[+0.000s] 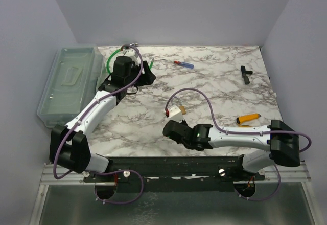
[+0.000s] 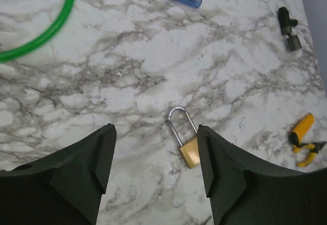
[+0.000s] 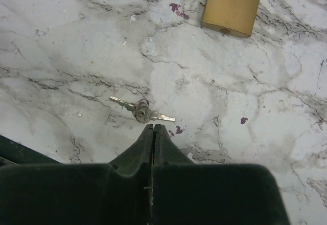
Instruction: Unlock with the key
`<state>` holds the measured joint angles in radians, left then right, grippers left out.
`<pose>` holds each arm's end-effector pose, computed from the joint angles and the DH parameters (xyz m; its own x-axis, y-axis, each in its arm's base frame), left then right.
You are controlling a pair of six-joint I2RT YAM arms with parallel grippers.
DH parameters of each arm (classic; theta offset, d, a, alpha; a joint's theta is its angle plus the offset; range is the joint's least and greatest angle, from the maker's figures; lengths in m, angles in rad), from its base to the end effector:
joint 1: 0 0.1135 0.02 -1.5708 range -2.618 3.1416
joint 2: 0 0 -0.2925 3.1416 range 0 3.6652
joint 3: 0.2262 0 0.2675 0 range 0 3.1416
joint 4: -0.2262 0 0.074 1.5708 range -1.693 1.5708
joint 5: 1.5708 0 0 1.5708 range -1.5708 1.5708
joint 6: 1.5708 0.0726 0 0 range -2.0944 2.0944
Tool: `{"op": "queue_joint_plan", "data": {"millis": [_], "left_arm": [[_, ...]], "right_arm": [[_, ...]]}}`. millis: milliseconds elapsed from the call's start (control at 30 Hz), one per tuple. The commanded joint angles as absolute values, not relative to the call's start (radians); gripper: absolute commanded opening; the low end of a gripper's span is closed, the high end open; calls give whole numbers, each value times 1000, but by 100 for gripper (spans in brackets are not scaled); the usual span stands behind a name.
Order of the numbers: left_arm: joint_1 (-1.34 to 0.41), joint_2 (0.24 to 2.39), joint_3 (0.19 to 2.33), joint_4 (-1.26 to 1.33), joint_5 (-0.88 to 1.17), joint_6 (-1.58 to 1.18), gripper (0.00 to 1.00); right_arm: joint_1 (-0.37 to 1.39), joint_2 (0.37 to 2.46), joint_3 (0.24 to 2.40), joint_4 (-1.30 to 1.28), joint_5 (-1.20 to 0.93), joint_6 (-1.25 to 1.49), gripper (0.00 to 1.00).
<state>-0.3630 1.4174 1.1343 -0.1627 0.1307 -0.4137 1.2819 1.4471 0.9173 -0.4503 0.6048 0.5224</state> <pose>0.3464 -0.1417 0.3244 -0.5548 -0.2156 -0.8036 0.2610 0.8720 -0.4142 0.1289 0.2889 0.2127 -0.5535 -0.4215 -0.7183 -0.4871 0.8634 -0.1314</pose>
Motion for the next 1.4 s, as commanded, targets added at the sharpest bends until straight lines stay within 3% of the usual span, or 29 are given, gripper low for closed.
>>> {"op": "queue_joint_plan", "data": {"millis": [0, 167, 267, 333, 533, 733, 1033, 1233, 1367], "left_arm": [[-363, 1305, 1029, -220, 303, -574, 69], [-364, 1167, 990, -350, 193, -446, 69], [-364, 1082, 910, -353, 78, -387, 69], [-364, 1044, 860, -351, 37, -379, 69], [-364, 1012, 804, -341, 36, -333, 68], [-364, 988, 796, -341, 21, -328, 67], [-364, 974, 792, -341, 14, -334, 66], [-364, 973, 793, -341, 8, -330, 65], [-363, 973, 792, -341, 8, -327, 65]], "right_arm": [[1285, 1456, 923, -449, 573, 526, 2], [1268, 1457, 945, -459, 482, 465, 49], [1210, 1444, 925, -392, 360, 401, 69], [1182, 1457, 931, -375, 304, 360, 75], [1164, 1560, 977, -383, 250, 256, 75], [1142, 1645, 989, -376, 229, 262, 63], [1109, 1707, 958, -325, 214, 247, 55], [1106, 1746, 938, -337, 188, 258, 44], [1106, 1740, 920, -341, 176, 269, 28]]}}
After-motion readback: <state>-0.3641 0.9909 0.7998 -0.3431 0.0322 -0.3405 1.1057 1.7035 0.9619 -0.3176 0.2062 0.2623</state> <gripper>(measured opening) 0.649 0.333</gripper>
